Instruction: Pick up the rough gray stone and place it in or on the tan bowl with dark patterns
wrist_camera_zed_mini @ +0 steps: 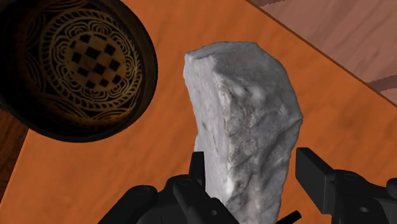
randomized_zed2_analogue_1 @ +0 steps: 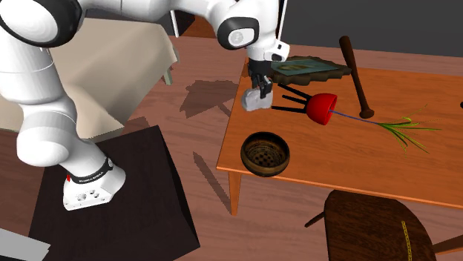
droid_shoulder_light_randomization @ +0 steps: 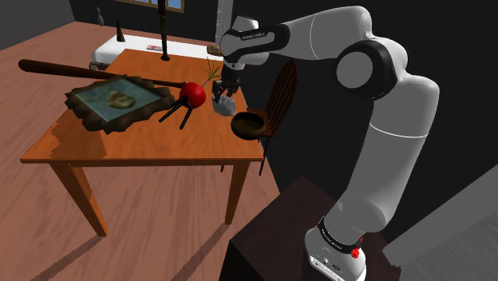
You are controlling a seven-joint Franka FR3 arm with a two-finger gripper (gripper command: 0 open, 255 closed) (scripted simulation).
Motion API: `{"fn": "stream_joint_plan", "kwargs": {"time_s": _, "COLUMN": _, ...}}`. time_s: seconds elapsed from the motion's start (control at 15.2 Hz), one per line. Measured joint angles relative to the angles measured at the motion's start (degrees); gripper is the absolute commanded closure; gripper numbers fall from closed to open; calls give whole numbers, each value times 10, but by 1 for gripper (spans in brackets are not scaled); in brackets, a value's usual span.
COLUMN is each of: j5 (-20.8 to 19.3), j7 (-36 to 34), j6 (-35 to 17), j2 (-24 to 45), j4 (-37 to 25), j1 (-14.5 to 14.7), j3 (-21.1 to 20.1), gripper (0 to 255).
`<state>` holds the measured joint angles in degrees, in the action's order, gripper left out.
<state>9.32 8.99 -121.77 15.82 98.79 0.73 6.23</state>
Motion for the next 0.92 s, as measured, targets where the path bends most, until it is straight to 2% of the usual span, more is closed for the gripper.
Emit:
{"fn": "stream_joint_plan", "kwargs": {"time_s": 0.53, "j5": 16, "j7": 97, "j6": 19, "j2": -29, "j4": 23, "j1": -61, "j3": 32, "gripper": 255}}
{"fn": "stream_joint_plan", "kwargs": {"time_s": 0.79, "j5": 25, "j7": 151, "j6": 39, "j2": -28, "j4": 10, "j1": -95, "j3": 51, "gripper": 255}}
{"fn": "stream_joint_plan", "kwargs": {"time_s": 0.92, "j5": 28, "j7": 164, "j6": 38, "j2": -26, "j4": 11, "j1": -103, "j3": 55, "gripper": 255}}
